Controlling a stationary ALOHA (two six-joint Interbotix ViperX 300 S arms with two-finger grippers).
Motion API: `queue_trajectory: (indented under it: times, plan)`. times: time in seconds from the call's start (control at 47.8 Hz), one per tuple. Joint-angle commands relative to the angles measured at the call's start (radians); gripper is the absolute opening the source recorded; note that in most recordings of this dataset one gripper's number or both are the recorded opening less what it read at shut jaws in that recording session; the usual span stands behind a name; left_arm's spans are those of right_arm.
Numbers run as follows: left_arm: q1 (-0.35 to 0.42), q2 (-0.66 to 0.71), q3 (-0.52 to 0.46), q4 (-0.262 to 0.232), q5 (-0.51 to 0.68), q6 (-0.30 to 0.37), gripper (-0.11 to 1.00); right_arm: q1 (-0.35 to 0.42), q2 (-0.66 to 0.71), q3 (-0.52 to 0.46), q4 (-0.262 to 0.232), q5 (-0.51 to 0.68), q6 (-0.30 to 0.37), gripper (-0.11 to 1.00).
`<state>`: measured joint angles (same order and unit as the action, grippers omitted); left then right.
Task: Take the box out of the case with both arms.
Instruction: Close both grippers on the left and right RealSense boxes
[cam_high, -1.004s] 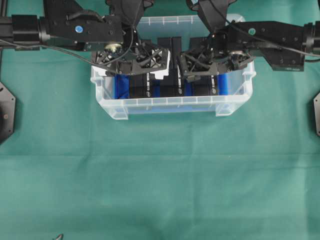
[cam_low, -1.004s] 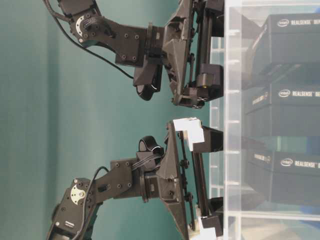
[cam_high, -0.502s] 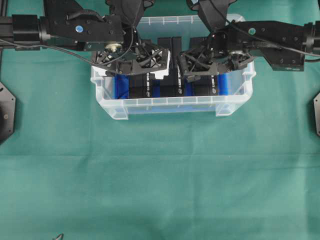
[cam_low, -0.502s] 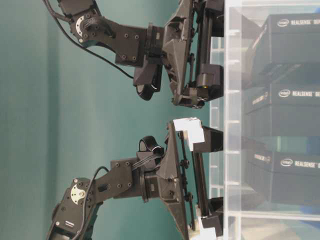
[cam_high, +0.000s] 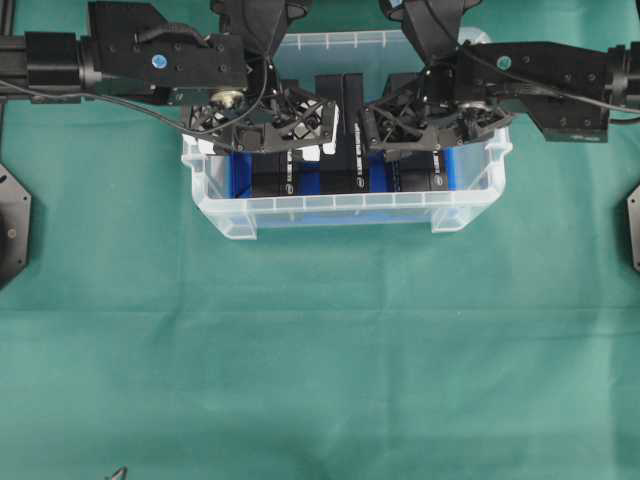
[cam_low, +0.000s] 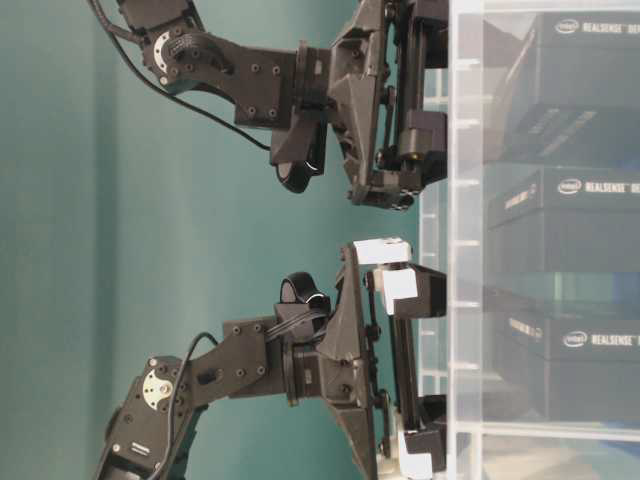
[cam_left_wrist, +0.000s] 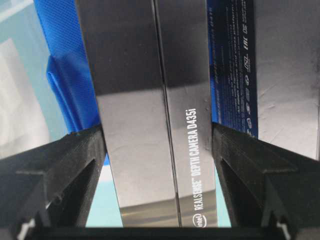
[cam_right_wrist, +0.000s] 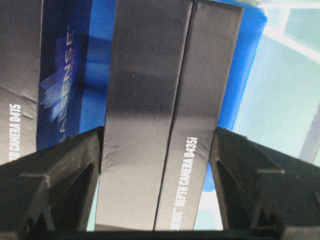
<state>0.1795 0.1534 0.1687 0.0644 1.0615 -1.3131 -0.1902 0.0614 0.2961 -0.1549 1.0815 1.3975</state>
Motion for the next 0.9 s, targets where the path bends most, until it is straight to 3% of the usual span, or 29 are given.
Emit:
queue_trajectory:
  times: [0.0,0.878]
  plan:
    - [-0.006,-0.023,-0.011,-0.002,-0.003,0.002,0.64,0.0,-0.011,0.0,-0.002,0.014,-0.002,0.67]
    - [-0.009,-0.063,-0.015,-0.003,0.011,0.002,0.64,0.0,-0.026,-0.038,-0.002,0.028,0.0,0.67]
